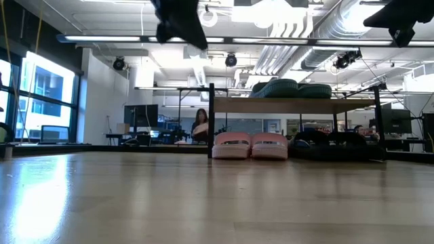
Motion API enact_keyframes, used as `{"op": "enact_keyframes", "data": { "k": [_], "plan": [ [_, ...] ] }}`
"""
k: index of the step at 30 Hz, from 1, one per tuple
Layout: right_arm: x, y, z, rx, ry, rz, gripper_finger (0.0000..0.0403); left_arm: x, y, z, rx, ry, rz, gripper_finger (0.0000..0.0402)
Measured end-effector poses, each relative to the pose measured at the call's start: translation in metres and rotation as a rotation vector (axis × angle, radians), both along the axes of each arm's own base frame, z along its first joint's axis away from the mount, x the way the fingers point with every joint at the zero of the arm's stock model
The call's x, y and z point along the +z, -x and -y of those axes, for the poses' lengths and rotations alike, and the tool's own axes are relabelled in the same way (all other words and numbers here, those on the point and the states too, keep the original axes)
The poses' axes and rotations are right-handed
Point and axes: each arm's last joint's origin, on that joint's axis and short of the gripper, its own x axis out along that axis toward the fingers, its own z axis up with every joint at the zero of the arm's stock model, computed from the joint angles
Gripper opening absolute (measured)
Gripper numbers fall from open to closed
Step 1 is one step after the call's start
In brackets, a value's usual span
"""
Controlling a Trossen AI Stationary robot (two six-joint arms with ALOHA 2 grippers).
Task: Pick and place slides into the shelf
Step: Adjust the pink slides under the shelf
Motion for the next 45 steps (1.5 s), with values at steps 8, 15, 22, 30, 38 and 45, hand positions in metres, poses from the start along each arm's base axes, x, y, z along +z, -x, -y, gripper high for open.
{"op": "enact_keyframes", "data": {
  "k": [8, 15, 22, 30, 38, 45],
  "plan": [
    [-0.001, 0.000, 0.000, -0.006, 0.005, -0.008, 0.0000, -0.069, -0.039, 0.015, 0.084, -0.231, -0.198, 0.0002],
    [-0.001, 0.000, 0.001, -0.014, 0.012, -0.014, 0.0000, -0.131, -0.058, 0.008, 0.103, -0.254, -0.349, 0.0002],
    [-0.002, 0.001, 0.001, -0.030, 0.020, -0.019, 0.0000, -0.154, -0.065, -0.004, 0.130, -0.241, -0.378, 0.0000],
    [-0.002, 0.001, 0.001, -0.032, 0.023, -0.025, 0.0000, -0.157, -0.068, -0.037, 0.197, -0.192, -0.339, 0.0000],
    [-0.003, 0.001, 0.001, -0.032, 0.025, -0.029, 0.0000, -0.157, -0.065, -0.065, 0.260, -0.161, -0.330, 0.0000],
    [-0.003, 0.001, 0.001, -0.032, 0.025, -0.028, 0.0000, -0.167, -0.072, -0.069, 0.239, -0.146, -0.301, 0.0000]
  ]
}}
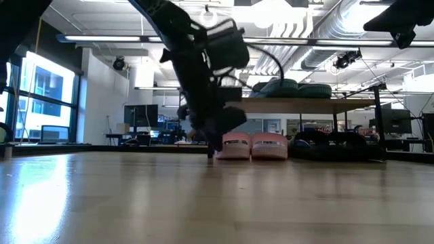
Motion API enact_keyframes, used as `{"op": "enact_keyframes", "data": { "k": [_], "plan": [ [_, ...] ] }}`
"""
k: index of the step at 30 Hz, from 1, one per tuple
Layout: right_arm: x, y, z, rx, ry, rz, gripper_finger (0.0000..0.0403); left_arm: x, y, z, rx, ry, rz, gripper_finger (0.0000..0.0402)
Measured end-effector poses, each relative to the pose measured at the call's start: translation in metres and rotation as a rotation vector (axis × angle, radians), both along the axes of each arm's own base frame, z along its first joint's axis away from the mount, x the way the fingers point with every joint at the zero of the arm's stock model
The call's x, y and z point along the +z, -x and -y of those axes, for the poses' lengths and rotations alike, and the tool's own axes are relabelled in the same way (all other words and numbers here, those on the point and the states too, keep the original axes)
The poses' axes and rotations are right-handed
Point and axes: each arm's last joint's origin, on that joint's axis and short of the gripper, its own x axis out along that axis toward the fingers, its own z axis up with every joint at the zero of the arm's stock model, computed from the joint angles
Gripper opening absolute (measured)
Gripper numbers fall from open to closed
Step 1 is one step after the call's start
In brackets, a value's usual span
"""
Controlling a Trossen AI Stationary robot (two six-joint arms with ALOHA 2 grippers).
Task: Pick and place slides into the shelf
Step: Adjust the pink slides under the shelf, then return to Home Position
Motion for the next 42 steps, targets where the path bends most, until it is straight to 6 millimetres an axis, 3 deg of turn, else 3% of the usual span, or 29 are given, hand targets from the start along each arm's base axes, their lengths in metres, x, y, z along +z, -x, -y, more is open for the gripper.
{"op": "enact_keyframes", "data": {
  "k": [29, 42],
  "plan": [
    [0.000, 0.000, 0.000, -0.008, 0.002, 0.000, 0.0000, 0.004, -0.015, -0.003, -0.058, -0.023, 0.115, 0.0000],
    [-0.002, 0.001, 0.000, -0.016, -0.022, -0.009, 0.0000, -0.003, -0.005, 0.002, -0.094, 0.080, -0.003, 0.0000]
  ]
}}
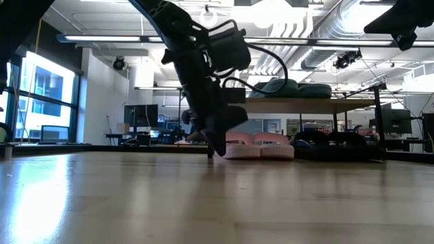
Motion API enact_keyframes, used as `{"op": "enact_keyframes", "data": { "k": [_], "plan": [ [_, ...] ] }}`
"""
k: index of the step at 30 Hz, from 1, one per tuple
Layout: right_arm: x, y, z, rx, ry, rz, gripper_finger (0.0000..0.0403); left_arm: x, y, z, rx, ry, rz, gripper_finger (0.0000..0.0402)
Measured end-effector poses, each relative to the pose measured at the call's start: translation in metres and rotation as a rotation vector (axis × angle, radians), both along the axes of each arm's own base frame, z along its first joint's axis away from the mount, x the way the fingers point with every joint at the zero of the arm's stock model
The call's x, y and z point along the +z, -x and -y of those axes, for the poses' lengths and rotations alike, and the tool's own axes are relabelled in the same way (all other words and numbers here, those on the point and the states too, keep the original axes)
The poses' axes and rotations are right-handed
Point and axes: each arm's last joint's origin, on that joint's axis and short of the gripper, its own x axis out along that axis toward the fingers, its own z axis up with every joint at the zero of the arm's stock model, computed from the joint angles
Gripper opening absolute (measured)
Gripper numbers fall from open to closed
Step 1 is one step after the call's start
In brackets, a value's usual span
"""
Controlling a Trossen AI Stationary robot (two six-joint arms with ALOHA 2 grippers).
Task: Pick and place slides into the shelf
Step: Return to Home Position
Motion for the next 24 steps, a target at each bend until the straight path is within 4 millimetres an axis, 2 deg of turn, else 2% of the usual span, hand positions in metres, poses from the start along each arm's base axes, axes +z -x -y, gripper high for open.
{"op": "enact_keyframes", "data": {
  "k": [7, 13, 19, 24],
  "plan": [
    [0.000, 0.000, 0.000, 0.000, 0.000, 0.000, 0.0000, 0.001, -0.006, 0.011, -0.063, 0.075, 0.048, 0.0000],
    [0.000, 0.000, 0.000, 0.000, 0.000, 0.000, 0.0000, 0.005, -0.017, 0.034, -0.166, 0.043, 0.126, 0.0000],
    [0.000, 0.000, 0.000, -0.001, 0.000, 0.000, 0.0000, 0.024, -0.037, 0.038, -0.199, 0.024, 0.335, 0.0001],
    [0.000, 0.000, 0.000, 0.000, 0.000, 0.000, 0.0000, 0.045, -0.049, 0.039, -0.189, 0.166, 0.455, 0.0001]
  ]
}}
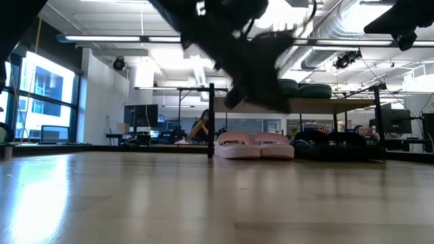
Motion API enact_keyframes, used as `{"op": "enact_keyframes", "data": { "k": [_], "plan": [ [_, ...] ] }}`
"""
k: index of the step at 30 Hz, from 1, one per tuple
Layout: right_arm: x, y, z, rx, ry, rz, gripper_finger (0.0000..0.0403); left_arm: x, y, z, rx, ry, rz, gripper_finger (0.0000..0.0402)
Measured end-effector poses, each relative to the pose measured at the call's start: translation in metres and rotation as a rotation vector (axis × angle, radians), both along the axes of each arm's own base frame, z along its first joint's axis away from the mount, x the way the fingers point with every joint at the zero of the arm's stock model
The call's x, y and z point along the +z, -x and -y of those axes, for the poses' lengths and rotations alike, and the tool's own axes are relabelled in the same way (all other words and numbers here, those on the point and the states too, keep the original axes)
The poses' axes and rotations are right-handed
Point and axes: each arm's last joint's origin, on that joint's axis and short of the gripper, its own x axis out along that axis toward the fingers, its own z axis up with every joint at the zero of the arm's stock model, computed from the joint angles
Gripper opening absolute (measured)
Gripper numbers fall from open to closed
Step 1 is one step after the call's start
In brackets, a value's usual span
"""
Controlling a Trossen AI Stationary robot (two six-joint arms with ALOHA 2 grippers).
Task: Pick and place slides into the shelf
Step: Return to Home Position
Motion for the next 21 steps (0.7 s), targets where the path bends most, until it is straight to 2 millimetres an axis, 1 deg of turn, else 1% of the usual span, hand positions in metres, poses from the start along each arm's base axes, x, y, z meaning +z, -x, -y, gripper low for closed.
{"op": "enact_keyframes", "data": {
  "k": [2, 5, 8, 10, 12, 16, 21],
  "plan": [
    [0.000, 0.000, 0.000, 0.000, 0.000, 0.000, 0.0000, 0.018, -0.007, 0.003, -0.061, 0.061, 0.062, 0.0001],
    [0.000, 0.000, 0.000, 0.000, 0.000, -0.001, 0.0000, 0.052, -0.019, 0.009, -0.204, 0.103, 0.173, 0.0000],
    [0.000, 0.000, 0.000, 0.000, 0.000, -0.001, 0.0000, 0.089, -0.029, 0.013, -0.339, 0.136, 0.278, 0.0000],
    [0.000, 0.000, 0.000, 0.000, 0.000, -0.001, 0.0000, 0.116, -0.032, 0.016, -0.379, 0.132, 0.336, 0.0000],
    [0.000, 0.000, 0.000, 0.000, 0.000, 0.000, 0.0000, 0.139, -0.032, 0.016, -0.384, 0.110, 0.358, 0.0000],
    [0.000, 0.000, 0.000, 0.000, 0.000, 0.000, 0.0000, 0.179, -0.026, 0.015, -0.375, 0.067, 0.356, 0.0000],
    [0.000, 0.000, -0.001, 0.019, -0.022, 0.002, 0.0000, 0.224, -0.011, 0.016, -0.396, 0.035, 0.342, 0.0000]
  ]
}}
